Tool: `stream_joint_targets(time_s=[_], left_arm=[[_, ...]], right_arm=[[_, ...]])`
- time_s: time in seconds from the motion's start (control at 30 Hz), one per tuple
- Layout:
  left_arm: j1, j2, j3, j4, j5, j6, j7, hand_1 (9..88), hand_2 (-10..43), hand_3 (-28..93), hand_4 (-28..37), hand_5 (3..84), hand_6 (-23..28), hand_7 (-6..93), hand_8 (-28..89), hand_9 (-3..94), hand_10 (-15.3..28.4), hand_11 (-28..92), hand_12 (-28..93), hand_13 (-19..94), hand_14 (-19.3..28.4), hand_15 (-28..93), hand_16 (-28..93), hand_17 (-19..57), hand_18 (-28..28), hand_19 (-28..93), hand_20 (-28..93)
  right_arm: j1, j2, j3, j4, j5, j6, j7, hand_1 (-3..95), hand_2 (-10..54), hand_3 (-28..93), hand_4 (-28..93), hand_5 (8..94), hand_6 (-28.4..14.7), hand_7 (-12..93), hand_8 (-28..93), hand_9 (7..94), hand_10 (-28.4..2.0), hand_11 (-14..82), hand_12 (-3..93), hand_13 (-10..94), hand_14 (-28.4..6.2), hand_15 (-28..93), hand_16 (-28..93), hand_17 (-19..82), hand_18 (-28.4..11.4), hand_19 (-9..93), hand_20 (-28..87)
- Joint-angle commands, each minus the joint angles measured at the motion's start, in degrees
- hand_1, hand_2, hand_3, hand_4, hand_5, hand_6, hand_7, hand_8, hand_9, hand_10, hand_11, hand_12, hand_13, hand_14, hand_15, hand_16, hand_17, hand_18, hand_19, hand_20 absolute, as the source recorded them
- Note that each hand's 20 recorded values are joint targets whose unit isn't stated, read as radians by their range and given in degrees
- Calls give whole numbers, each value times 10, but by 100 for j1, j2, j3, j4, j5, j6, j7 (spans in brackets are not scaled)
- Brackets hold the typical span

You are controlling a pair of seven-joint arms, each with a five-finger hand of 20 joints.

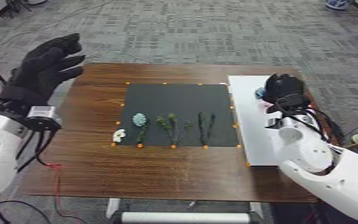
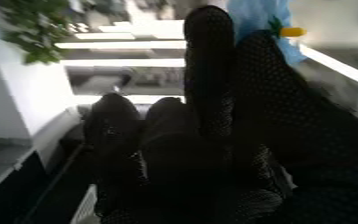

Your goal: Arrange flowers

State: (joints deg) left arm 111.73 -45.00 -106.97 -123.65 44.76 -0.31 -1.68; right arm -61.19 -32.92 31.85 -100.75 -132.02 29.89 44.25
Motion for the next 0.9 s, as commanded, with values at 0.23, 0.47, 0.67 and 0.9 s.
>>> stream_joint_targets(time_s=[0.23,0.47,0.67,0.9], left_arm=[[-635,372,249,192,-38,-201,-144,261,-16,690,-269,235,15,199,-99,169,93,229,190,79,126,438,-50,-103,188,389,104],[-940,437,553,287,-48,-253,-155,260,-16,691,-269,235,15,199,-98,169,93,228,189,78,126,439,-50,-103,188,388,104],[-974,430,609,309,-38,-242,-138,260,-16,690,-268,236,16,198,-98,169,94,226,187,78,127,437,-51,-103,188,388,104],[-893,396,592,276,-44,-276,-117,260,-14,687,-264,235,16,194,-96,169,94,221,187,78,128,434,-50,-103,189,387,104]], right_arm=[[2013,-1981,-1888,561,462,-361,-1148,482,-95,842,-232,794,34,347,13,876,-46,152,470,743,-56,834,351,466,-204,932,610],[2735,-2622,-3105,739,521,-563,-830,479,-95,839,-230,800,36,343,8,878,-44,149,467,744,-56,835,353,468,-206,932,616],[2935,-2959,-3626,1056,494,-532,-655,482,-95,837,-235,806,38,335,-4,881,-42,145,462,746,-54,836,354,468,-206,932,620],[2864,-3274,-3505,1753,401,-605,-971,483,-95,837,-241,808,39,329,-9,884,-44,141,461,747,-54,838,354,469,-207,932,624]])
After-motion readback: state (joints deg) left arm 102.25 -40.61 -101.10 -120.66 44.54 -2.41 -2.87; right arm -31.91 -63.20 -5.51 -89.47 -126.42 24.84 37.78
